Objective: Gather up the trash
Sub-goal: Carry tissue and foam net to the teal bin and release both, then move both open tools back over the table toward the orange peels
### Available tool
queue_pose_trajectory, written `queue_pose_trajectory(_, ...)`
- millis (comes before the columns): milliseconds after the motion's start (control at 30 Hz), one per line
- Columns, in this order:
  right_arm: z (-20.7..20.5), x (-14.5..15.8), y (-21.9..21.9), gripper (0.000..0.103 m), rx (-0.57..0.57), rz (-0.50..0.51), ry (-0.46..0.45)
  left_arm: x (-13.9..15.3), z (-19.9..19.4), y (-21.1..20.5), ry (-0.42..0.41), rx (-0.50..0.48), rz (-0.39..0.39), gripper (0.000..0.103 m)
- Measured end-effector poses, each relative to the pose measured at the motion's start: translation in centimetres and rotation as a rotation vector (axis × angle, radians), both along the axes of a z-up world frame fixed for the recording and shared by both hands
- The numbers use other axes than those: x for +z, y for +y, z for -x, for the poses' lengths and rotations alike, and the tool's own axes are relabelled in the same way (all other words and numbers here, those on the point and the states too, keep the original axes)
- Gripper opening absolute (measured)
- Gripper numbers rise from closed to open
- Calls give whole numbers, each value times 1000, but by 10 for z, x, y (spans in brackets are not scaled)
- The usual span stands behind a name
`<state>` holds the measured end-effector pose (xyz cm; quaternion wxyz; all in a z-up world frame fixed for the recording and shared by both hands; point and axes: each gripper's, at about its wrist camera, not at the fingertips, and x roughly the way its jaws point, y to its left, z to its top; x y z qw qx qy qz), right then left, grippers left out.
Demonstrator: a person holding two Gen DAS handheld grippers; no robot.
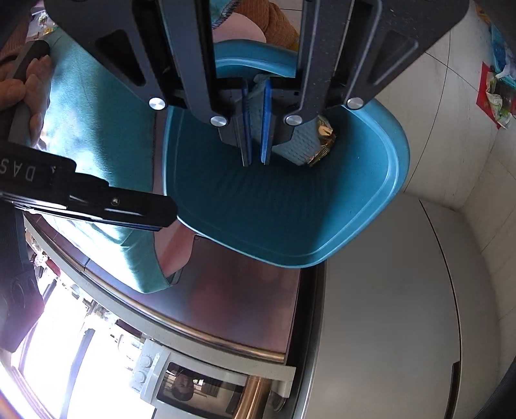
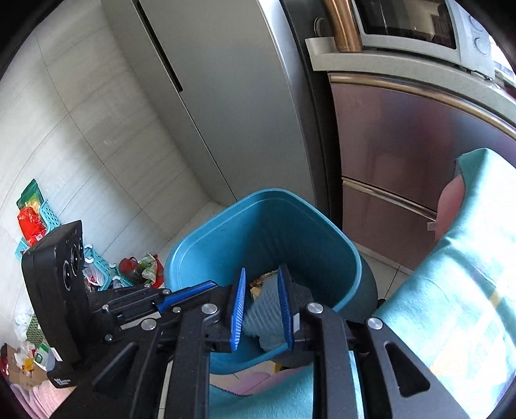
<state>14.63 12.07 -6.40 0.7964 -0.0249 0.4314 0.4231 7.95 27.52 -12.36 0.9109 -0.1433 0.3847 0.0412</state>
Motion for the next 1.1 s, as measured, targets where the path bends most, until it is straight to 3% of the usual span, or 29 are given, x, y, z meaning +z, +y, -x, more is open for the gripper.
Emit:
queue_pose_trajectory(167, 15, 9, -20, 23, 3, -34, -38, 16, 14, -12, -55, -26, -27, 13)
queue_pose_trajectory(400, 52, 37, -73, 33, -31, -98, -145, 52, 32, -46, -175, -118, -35, 35)
queue_pose_trajectory(533, 67, 50, -115, 35, -93, -123, -195, 68, 37, -75, -227, -194, -27, 41)
queue_pose_trajectory(767, 86, 58, -193, 38, -246, -145, -225, 83, 31, -133, -256, -334, -12, 42)
queue_pose_trajectory(1100, 118, 53, -308, 41, -524, -114, -261, 81, 26, -224, -238, -517, -6, 42)
